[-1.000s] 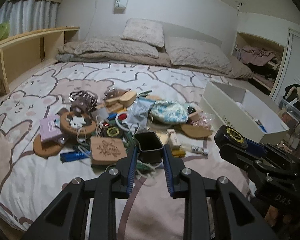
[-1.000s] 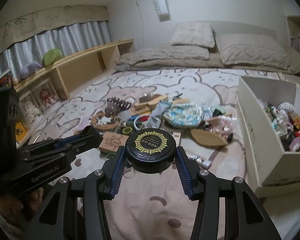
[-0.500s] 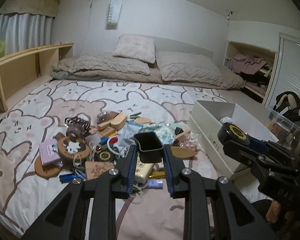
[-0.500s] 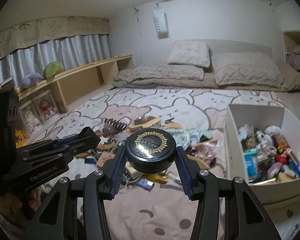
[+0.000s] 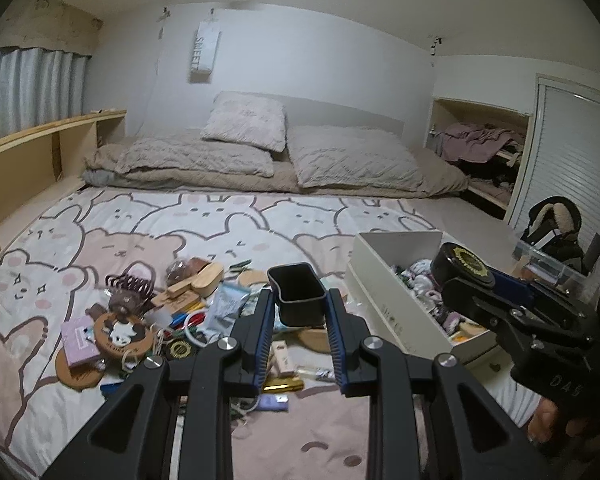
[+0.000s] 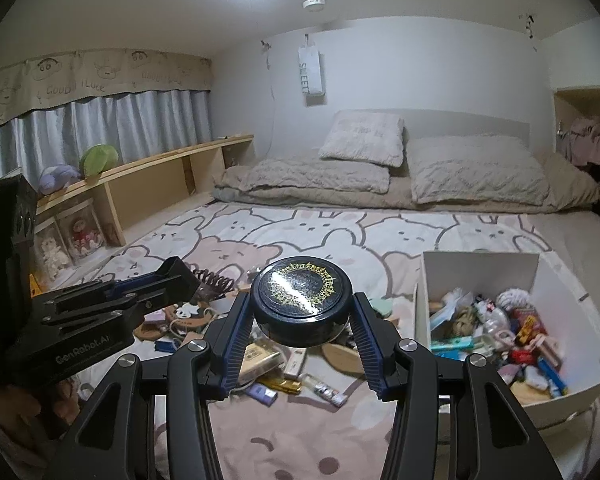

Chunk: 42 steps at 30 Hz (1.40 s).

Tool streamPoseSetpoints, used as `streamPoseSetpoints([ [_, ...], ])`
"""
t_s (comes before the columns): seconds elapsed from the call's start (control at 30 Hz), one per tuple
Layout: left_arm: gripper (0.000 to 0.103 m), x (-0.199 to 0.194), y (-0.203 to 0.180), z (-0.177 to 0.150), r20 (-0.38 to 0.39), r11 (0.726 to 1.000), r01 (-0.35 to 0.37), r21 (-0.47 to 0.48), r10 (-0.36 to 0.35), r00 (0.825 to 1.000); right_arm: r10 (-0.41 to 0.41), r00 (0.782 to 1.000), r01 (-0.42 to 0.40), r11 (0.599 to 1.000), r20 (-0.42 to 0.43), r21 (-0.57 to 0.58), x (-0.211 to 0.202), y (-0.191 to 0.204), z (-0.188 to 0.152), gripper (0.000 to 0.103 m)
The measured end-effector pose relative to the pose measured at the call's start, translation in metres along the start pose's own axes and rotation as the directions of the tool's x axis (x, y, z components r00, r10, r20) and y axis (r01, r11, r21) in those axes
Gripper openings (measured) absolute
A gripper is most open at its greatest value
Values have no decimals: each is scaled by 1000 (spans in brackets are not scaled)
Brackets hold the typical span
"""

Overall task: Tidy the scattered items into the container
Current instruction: 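Carry the held black cup and black tin toward the cardboard box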

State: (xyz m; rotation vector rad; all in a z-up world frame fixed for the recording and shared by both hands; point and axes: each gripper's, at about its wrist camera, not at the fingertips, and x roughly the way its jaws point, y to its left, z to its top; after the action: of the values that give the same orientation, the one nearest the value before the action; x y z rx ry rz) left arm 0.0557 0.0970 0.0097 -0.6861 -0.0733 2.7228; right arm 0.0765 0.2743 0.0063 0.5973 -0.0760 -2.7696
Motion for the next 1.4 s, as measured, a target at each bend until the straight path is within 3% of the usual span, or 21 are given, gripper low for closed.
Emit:
streamPoseSetpoints([
  [0.43, 26, 1, -28, 35, 59, 998, 56, 26, -57, 997, -58, 996, 61, 997, 71, -37, -25, -22, 31, 50],
  [0.73, 26, 1, -51, 56, 88, 994, 80, 67, -86, 992, -88, 993, 91, 995, 74, -32, -33, -43, 41, 50],
  [1.4, 26, 53, -123, 77, 10, 974, 205, 99, -207, 978, -202, 978, 199, 979, 56, 42, -60, -143, 67, 50],
])
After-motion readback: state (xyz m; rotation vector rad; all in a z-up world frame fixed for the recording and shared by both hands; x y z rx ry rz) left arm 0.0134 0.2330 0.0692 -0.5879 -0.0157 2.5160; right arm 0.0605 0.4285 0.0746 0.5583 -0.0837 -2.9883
